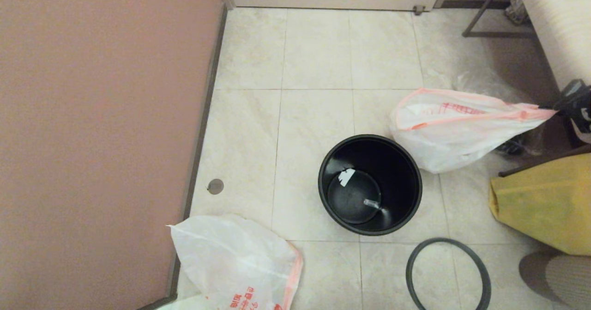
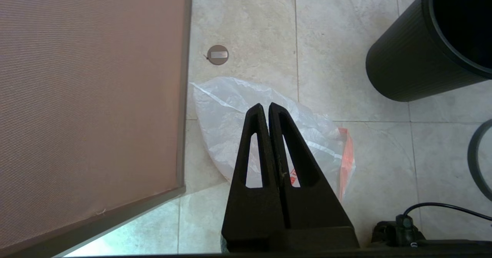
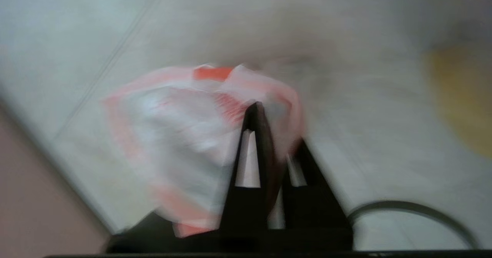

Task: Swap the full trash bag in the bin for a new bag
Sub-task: Place the trash bag on the floor, then pick up a new trash bag

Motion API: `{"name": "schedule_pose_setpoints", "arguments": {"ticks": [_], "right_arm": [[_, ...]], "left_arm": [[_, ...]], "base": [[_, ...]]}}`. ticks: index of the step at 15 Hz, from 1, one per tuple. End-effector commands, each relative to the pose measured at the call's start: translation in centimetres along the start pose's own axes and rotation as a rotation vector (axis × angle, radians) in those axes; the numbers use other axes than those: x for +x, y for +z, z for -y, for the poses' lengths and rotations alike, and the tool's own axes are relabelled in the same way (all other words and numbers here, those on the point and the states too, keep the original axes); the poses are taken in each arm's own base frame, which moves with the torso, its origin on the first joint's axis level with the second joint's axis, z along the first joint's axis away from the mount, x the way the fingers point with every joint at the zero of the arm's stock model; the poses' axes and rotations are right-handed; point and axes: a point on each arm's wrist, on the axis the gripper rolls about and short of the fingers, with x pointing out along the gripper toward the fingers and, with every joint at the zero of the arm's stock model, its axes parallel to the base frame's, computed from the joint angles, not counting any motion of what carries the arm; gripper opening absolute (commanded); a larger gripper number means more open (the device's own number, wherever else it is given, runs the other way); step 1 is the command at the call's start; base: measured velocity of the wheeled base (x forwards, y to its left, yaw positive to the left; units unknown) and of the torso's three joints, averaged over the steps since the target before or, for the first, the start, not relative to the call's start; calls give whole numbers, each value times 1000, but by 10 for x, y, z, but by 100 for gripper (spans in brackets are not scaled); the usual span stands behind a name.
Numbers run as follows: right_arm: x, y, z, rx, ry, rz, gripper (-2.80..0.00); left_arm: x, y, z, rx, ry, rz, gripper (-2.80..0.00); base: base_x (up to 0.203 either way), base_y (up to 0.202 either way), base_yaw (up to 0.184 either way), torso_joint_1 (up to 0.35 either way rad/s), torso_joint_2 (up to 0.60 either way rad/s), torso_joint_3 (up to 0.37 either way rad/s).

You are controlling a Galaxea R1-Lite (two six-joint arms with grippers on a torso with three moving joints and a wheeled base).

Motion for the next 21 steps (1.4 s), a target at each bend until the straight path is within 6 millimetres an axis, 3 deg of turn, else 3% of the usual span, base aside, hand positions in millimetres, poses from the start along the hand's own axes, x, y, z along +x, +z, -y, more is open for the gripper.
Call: {"name": "schedule_pose_setpoints", "arguments": {"ticks": [1, 3, 5, 9, 12, 14, 15, 19, 21], "right_arm": [[2, 0, 18, 38, -46, -24, 0], [-31, 3, -4, 29, -59, -40, 0], [-75, -2, -37, 3, -67, -75, 0], [-159, -18, -96, 0, 60, -118, 0], [-188, -50, -126, 62, 131, -253, 0], [-193, -76, -132, 68, 127, -345, -2], [-193, -89, -133, 63, 115, -386, -280], [-183, -143, -136, -38, -3, -521, -280], [-197, -172, -139, -121, -22, -575, -280]], "left_arm": [[0, 0, 0, -1, 0, -1, -280], [0, 0, 0, -1, 0, -1, -280], [0, 0, 0, -1, 0, -1, -280], [0, 0, 0, -1, 0, -1, -280], [0, 0, 0, -1, 0, -1, -280], [0, 0, 0, -1, 0, -1, -280], [0, 0, 0, -1, 0, -1, -280], [0, 0, 0, -1, 0, -1, -280], [0, 0, 0, -1, 0, -1, -280]], "base": [[0, 0, 0, 0, 0, 0], [0, 0, 0, 0, 0, 0], [0, 0, 0, 0, 0, 0], [0, 0, 0, 0, 0, 0], [0, 0, 0, 0, 0, 0], [0, 0, 0, 0, 0, 0], [0, 0, 0, 0, 0, 0], [0, 0, 0, 0, 0, 0], [0, 0, 0, 0, 0, 0]]}}
